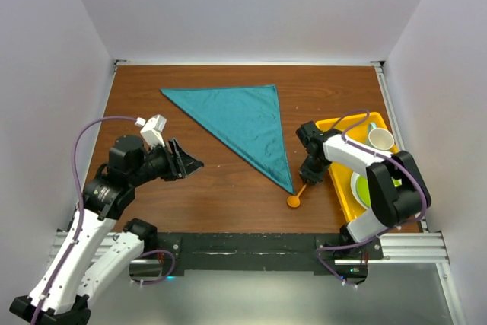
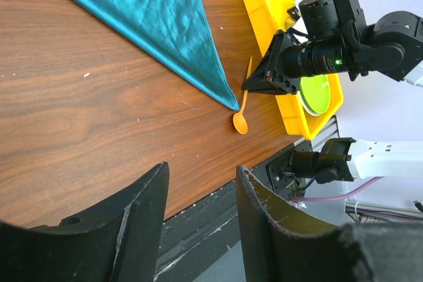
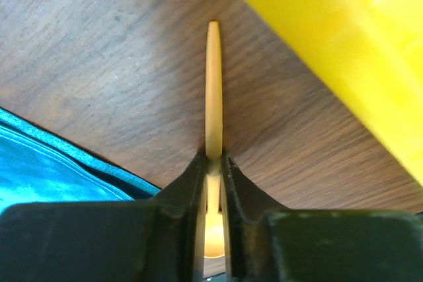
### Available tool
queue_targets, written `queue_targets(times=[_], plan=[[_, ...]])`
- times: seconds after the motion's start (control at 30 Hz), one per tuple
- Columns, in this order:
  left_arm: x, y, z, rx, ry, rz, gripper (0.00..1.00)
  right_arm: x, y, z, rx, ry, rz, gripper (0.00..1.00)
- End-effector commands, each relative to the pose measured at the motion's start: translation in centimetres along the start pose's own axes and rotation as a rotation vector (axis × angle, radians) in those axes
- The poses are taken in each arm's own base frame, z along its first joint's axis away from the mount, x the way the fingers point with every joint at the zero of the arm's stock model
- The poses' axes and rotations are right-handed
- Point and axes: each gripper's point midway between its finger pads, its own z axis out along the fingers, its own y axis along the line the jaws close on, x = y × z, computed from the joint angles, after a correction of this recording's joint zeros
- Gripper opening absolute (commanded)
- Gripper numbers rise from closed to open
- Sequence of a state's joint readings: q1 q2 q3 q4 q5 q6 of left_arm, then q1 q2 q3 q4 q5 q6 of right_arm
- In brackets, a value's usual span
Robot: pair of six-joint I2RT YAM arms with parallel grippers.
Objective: Fold the napkin, place the utensils inside, and roll it up
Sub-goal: Grab a utensil with the right arm, then pass the utensil from the right arm to the left
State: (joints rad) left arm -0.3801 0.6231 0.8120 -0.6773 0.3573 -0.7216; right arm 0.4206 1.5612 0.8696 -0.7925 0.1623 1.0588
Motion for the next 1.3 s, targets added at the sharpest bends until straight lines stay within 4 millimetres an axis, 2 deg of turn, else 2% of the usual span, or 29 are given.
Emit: queue_targets(times=[0.0, 0.03, 0.13, 0.27, 0.33, 0.37, 0.4, 0.43, 0.57, 0.6, 0.63, 0.67, 0.73, 0.77, 0.83, 0.9, 0.93, 1.0, 1.1, 1.2, 1.23, 1.27], plan=[[-1.3, -1.9, 0.2, 0.062, -0.007, -0.001, 0.51, 0.2, -1.1, -0.1, -0.011, -0.031, 0.021, 0.06], [-1.4, -2.2, 0.4, 0.078, -0.005, 0.0, 0.51, 0.3, -1.1, -0.2, -0.021, -0.03, 0.012, 0.0], [-1.7, -2.9, 1.3, 0.117, 0.014, -0.011, 0.52, 0.8, -1.3, -1.8, -0.057, -0.022, -0.041, 0.0], [-1.9, -3.7, 3.1, 0.192, 0.034, -0.035, 0.61, 2.3, -0.9, -5.7, -0.203, -0.008, -0.085, 0.0], [-1.6, -3.6, 3.9, 0.205, 0.041, -0.047, 0.62, 3.2, -0.2, -7.3, -0.276, 0.018, -0.098, 0.0], [-2.2, -4.2, 4.2, 0.234, 0.015, -0.03, 0.62, 3.7, -0.2, -8.0, -0.289, 0.038, -0.098, 0.0], [-1.6, -4.4, 4.9, 0.241, 0.034, -0.026, 0.62, 3.5, 0.5, -9.9, -0.347, 0.028, -0.099, 0.0], [-1.8, -4.8, 5.3, 0.254, 0.024, -0.013, 0.62, 3.8, 0.5, -10.7, -0.354, 0.031, -0.109, 0.0], [-0.9, -6.7, 7.7, 0.26, 0.092, 0.044, 0.62, 1.4, 3.0, -15.8, -0.481, -0.059, -0.105, 0.0], [-0.5, -8.5, 7.7, 0.296, 0.106, 0.083, 0.62, 0.9, 3.9, -16.3, -0.498, -0.07, -0.1, 0.0], [-0.6, -9.2, 8.2, 0.307, 0.094, 0.1, 0.63, 0.4, 5.0, -17.1, -0.535, -0.082, -0.099, 0.0], [0.3, -10.3, 8.8, 0.332, 0.125, 0.116, 0.63, -0.6, 6.0, -18.4, -0.562, -0.112, -0.089, 0.0], [0.6, -11.6, 9.7, 0.356, 0.12, 0.144, 0.66, -1.7, 7.9, -18.4, -0.559, -0.115, -0.091, 0.0], [1.4, -12.4, 10.4, 0.369, 0.144, 0.178, 0.68, -2.5, 9.1, -19.4, -0.585, -0.131, -0.09, 0.0], [1.9, -13.1, 11.3, 0.368, 0.138, 0.208, 0.7, -3.3, 11.3, -19.3, -0.616, -0.131, -0.086, 0.0], [2.8, -12.7, 12.9, 0.331, 0.156, 0.229, 0.72, -3.6, 12.9, -20.2, -0.676, -0.104, -0.078, 0.0], [3.5, -11.9, 13.8, 0.298, 0.185, 0.225, 0.72, -3.7, 13.4, -19.8, -0.67, -0.09, -0.074, 0.0], [3.5, -11.2, 14.7, 0.258, 0.193, 0.234, 0.7, -4.1, 14.0, -20.8, -0.692, -0.093, -0.07, 0.0], [3.7, -10.4, 15.5, 0.214, 0.201, 0.233, 0.66, -3.7, 14.5, -21.2, -0.721, -0.062, -0.061, 0.0], [3.4, -9.9, 16.1, 0.183, 0.189, 0.231, 0.6, -2.5, 14.2, -21.2, -0.75, -0.011, -0.027, 0.0], [3.2, -9.8, 16.3, 0.169, 0.182, 0.232, 0.57, -1.8, 13.9, -20.6, -0.748, 0.022, -0.01, 0.0], [3.0, -9.8, 16.3, 0.164, 0.178, 0.235, 0.56, -1.6, 13.6, -21.0, -0.769, 0.027, -0.001, 0.0]])
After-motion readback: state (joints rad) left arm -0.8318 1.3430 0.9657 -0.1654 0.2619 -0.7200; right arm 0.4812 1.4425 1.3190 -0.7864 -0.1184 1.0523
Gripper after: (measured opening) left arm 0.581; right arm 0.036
